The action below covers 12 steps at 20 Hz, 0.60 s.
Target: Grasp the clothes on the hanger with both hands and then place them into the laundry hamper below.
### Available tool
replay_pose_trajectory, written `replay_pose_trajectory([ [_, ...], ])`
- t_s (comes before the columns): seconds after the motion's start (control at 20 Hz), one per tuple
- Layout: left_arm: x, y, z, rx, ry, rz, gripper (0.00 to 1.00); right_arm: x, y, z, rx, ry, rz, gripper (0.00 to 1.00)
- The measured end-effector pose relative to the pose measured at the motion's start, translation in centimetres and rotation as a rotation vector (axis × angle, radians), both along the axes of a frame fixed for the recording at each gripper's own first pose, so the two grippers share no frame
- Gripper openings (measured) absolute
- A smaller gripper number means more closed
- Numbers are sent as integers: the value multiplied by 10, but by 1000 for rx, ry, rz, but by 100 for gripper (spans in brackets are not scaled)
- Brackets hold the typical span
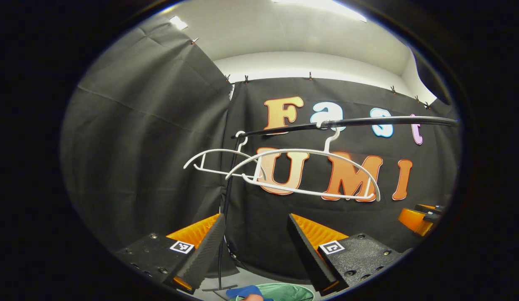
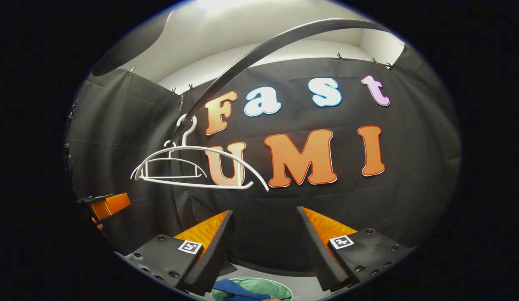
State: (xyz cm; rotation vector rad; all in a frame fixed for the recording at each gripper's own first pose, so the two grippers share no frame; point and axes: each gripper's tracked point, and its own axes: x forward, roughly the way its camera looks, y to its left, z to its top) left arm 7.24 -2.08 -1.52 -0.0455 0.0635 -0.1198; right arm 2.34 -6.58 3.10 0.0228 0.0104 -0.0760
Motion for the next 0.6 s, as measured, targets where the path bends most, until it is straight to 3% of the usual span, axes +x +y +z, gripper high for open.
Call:
replay_pose_trajectory([
  [0.1,1,-2,-1,-1,-4,-2,89,1,-1,-1,2,1,-2,100],
  [0.15,2,-1,-1,0,-6,-2,89,2,-2,-2,2,2,-2,95],
  [0.6,8,-3,0,10,-17,-7,89,5,-1,-2,-13,-8,-5,95],
])
